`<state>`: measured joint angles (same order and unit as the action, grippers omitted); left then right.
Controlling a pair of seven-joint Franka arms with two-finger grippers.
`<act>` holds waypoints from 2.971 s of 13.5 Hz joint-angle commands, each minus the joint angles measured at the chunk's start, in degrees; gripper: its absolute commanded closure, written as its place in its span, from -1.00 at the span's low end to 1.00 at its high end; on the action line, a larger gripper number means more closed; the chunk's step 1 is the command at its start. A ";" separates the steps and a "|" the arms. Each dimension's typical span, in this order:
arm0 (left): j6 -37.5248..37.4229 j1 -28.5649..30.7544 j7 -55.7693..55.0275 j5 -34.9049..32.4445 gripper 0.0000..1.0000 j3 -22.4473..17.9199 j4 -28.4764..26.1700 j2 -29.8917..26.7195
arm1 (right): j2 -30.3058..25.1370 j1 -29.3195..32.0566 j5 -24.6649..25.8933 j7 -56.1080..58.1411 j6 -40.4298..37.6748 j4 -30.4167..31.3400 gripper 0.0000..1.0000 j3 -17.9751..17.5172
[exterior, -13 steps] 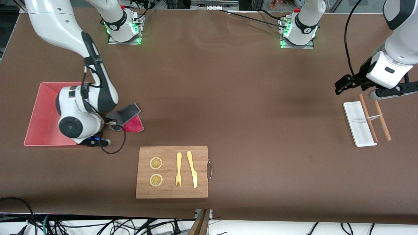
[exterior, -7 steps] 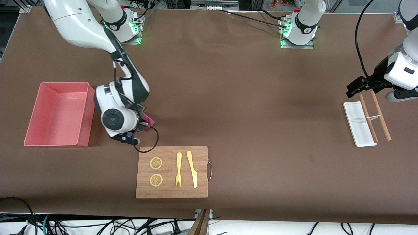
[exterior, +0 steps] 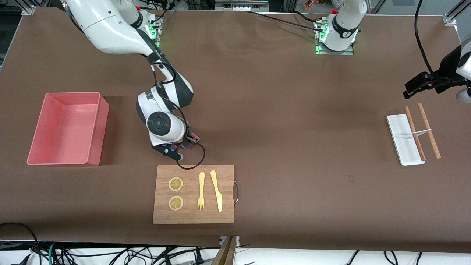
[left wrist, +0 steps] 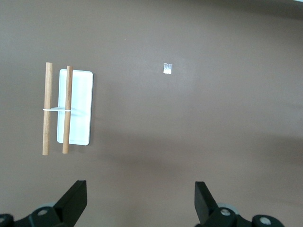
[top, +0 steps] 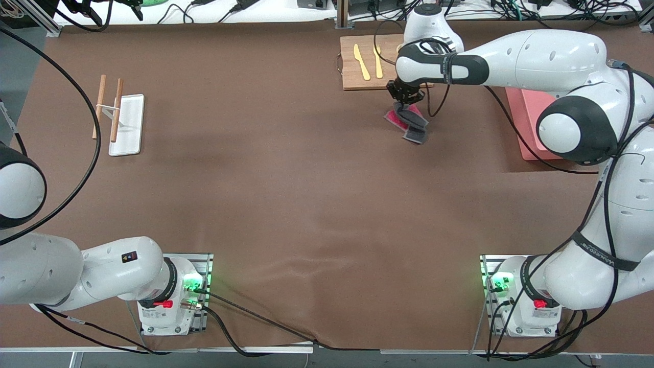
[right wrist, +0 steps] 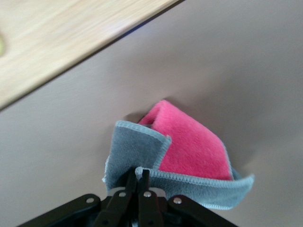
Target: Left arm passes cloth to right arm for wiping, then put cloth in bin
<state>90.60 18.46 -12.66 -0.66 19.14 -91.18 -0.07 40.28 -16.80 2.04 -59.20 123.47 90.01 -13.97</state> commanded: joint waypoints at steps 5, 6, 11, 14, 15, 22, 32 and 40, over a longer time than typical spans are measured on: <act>-1.57 -0.26 1.49 -1.89 -1.00 0.90 2.05 1.48 | 0.59 1.15 -8.99 -4.71 6.18 -2.12 1.00 -3.96; -1.57 -0.79 2.97 -3.02 -1.00 0.64 2.05 1.30 | 0.59 1.50 -8.81 -1.30 3.74 -1.95 1.00 -3.52; -1.65 -16.41 5.45 -4.53 -1.00 -15.07 1.09 0.51 | -0.46 5.46 -8.90 19.17 -10.85 -1.68 1.00 3.76; -1.74 -20.63 4.84 -4.44 -1.00 -18.16 0.13 -0.28 | -1.25 6.52 -8.99 31.38 -15.08 -1.68 1.00 9.56; -1.74 -22.74 4.92 -4.44 -1.00 -20.17 0.03 -0.46 | -1.34 6.60 -8.99 35.78 -16.40 -1.68 1.00 11.75; -2.27 -22.85 4.57 -3.74 -1.00 -20.54 0.82 -0.02 | -6.60 7.57 -8.46 50.77 -23.87 -2.47 1.00 19.51; -3.06 -22.94 4.57 -3.74 -1.00 -20.37 0.91 0.07 | -19.08 13.26 0.23 72.09 -46.65 -14.16 1.00 26.72; -3.06 -22.94 4.66 -3.74 -1.00 -20.37 0.91 0.07 | -20.68 21.55 5.34 79.51 -28.92 3.48 1.00 26.89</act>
<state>88.68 -3.70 -8.48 -3.76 -0.63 -91.10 0.19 21.15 4.31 6.22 20.71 89.72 86.97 13.59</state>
